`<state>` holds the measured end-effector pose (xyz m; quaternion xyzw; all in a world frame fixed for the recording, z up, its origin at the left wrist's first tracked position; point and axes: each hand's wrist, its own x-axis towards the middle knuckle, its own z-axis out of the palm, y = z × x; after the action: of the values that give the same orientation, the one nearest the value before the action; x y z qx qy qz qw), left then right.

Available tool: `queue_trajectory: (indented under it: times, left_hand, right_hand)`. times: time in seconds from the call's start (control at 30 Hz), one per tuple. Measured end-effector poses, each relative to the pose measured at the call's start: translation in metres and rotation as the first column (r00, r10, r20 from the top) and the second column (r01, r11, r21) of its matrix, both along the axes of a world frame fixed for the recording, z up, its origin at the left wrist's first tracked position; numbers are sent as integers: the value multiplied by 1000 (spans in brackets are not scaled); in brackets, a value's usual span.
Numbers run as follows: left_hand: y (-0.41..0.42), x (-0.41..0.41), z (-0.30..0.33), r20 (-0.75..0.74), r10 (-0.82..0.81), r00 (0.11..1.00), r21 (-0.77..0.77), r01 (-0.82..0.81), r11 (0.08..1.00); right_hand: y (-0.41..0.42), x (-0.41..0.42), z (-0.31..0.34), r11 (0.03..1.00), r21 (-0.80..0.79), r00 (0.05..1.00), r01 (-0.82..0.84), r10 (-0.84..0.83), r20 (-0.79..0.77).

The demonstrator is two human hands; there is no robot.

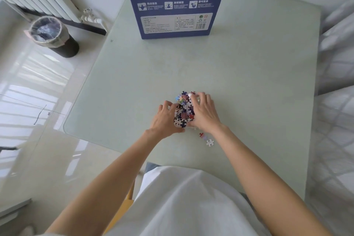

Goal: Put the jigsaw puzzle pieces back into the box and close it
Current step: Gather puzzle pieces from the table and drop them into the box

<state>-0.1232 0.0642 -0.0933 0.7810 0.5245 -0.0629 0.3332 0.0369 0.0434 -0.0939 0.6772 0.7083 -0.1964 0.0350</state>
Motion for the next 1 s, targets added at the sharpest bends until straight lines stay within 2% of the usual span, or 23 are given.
queue_trajectory:
  times: [0.13, 0.23, 0.37, 0.5, 0.77, 1.0]
  left_hand:
    - [-4, 6, 1, -27, 26, 999, 39, -25, 999]
    - [-6, 9, -1, 3, 63, 998, 62, -63, 996]
    - [-7, 10, -3, 75, 127, 989, 31, -129, 991]
    - [-5, 9, -4, 84, 158, 984, -5, -158, 987]
    - [-3, 14, 0, 131, 148, 980, -65, -141, 988]
    - [-1, 6, 7, 209, 249, 946, -98, -233, 968]
  right_hand:
    - [22, 4, 1, 977, -156, 988, -147, 154, 33]
    - [27, 4, 3, 970, -127, 975, -209, 217, 53]
    - [16, 3, 2, 986, -108, 991, -127, 123, -43]
    - [7, 3, 2, 992, -124, 991, -39, 23, -129]
    - [-1, -2, -3, 987, -153, 979, 56, -84, -184]
    - [-8, 5, 3, 988, -69, 935, 139, -154, -320]
